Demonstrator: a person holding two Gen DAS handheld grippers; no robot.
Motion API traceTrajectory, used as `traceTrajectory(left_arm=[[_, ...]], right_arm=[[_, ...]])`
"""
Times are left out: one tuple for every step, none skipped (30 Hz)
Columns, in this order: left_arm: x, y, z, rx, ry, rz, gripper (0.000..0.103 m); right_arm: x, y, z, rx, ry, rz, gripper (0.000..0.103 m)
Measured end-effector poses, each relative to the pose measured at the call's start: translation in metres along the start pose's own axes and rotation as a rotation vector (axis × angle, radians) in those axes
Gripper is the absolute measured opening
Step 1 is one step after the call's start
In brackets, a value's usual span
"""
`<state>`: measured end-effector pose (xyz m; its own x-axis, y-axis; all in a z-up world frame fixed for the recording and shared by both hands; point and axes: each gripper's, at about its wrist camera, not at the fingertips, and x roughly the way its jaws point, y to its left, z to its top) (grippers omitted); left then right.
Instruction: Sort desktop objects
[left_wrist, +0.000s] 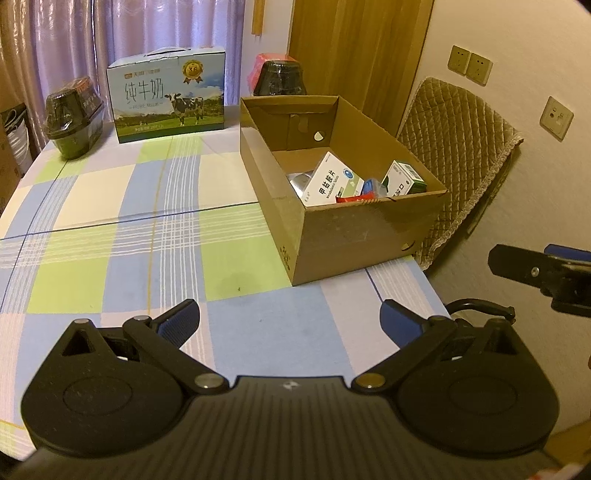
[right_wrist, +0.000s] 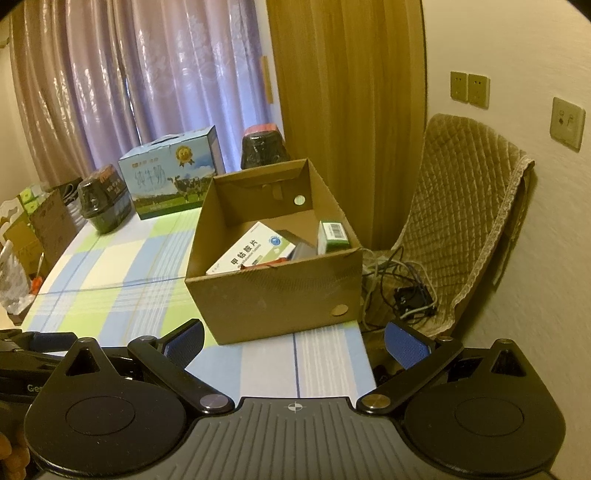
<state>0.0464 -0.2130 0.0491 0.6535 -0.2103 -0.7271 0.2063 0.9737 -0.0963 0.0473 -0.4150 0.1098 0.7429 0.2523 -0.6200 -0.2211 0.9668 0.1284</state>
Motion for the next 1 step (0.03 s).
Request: traceTrajectory(left_arm=[[0.0001,-0.0002,-0.0003,0.002,0.001,0.001,0.102]], right_arm=[[0.0001,0.0003,-0.0006,-0.001,0.001,0.0,0.101]])
